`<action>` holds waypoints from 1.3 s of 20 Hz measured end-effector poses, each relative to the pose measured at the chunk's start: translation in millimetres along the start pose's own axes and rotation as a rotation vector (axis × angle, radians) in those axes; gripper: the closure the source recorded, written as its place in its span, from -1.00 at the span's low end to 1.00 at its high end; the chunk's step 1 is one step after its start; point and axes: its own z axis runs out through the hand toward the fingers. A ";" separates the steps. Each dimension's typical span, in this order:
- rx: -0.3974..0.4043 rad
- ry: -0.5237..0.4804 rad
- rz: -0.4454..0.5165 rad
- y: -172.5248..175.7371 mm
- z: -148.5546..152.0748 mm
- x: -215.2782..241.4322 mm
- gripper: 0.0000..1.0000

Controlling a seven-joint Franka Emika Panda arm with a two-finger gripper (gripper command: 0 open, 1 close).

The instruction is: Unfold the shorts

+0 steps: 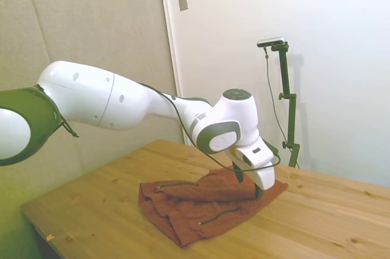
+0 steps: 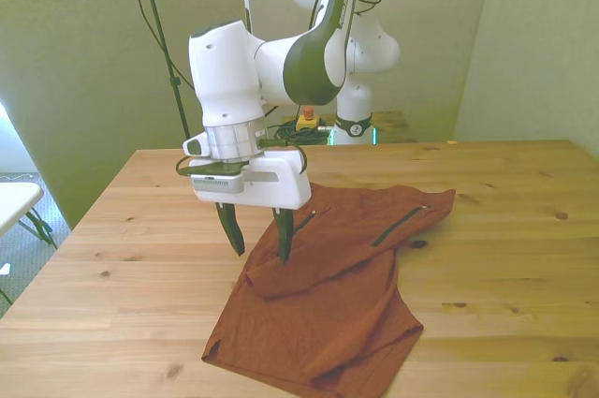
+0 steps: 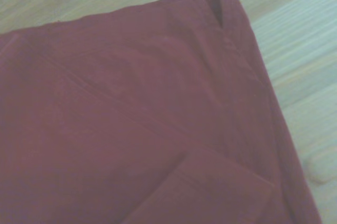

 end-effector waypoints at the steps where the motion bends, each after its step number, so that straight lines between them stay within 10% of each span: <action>1: 0.006 -0.005 0.002 -4.0 4.4 0.9 1.00; 26: 0.031 -0.046 0.006 -11.9 29.3 5.3 1.00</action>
